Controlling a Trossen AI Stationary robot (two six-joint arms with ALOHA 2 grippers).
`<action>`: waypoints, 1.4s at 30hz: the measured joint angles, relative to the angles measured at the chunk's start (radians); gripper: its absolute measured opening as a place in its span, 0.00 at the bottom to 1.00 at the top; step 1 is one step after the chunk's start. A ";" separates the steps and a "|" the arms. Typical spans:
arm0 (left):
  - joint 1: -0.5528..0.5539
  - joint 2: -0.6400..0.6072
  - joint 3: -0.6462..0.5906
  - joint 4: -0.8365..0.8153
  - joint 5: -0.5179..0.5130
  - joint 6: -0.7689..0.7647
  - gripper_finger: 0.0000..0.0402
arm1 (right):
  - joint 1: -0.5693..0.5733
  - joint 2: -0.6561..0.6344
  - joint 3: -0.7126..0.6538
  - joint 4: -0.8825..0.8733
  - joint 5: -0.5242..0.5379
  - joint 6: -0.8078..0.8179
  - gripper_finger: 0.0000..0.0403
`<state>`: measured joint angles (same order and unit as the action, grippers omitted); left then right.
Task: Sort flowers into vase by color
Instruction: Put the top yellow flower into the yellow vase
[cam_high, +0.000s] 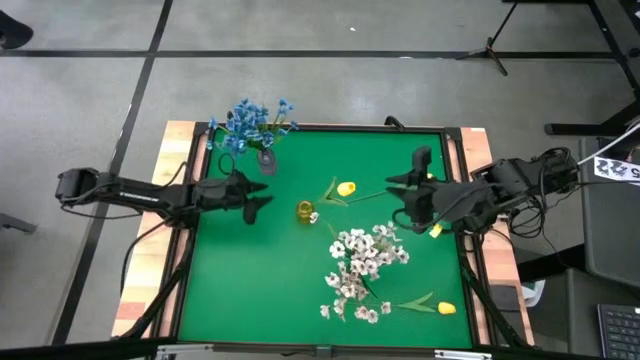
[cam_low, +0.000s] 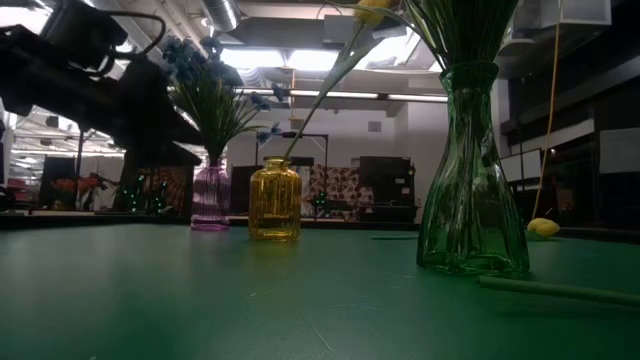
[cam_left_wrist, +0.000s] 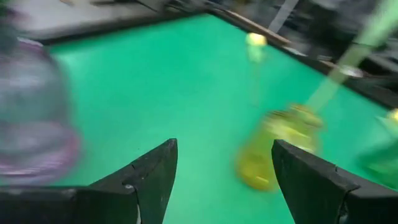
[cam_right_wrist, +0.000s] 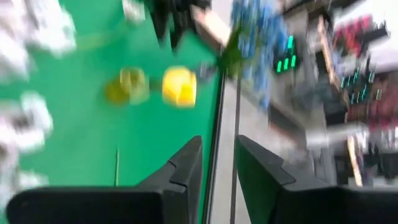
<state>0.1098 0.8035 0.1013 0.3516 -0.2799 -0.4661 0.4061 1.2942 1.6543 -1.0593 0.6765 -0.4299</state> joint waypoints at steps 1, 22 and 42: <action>-0.017 -0.004 0.000 0.002 0.025 -0.011 0.64 | 0.000 0.000 0.000 -0.052 0.017 0.043 0.24; -0.248 -0.012 0.000 0.160 0.068 -0.085 0.64 | -0.361 -0.224 -0.568 0.067 -0.234 -0.026 0.24; -0.254 -0.012 0.000 0.155 0.066 -0.104 0.64 | -0.909 -0.130 -0.993 0.509 -0.731 -0.429 0.24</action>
<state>-0.1440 0.7914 0.1013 0.5070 -0.2141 -0.5698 -0.5034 1.1637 0.6609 -0.5503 -0.0547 -0.8593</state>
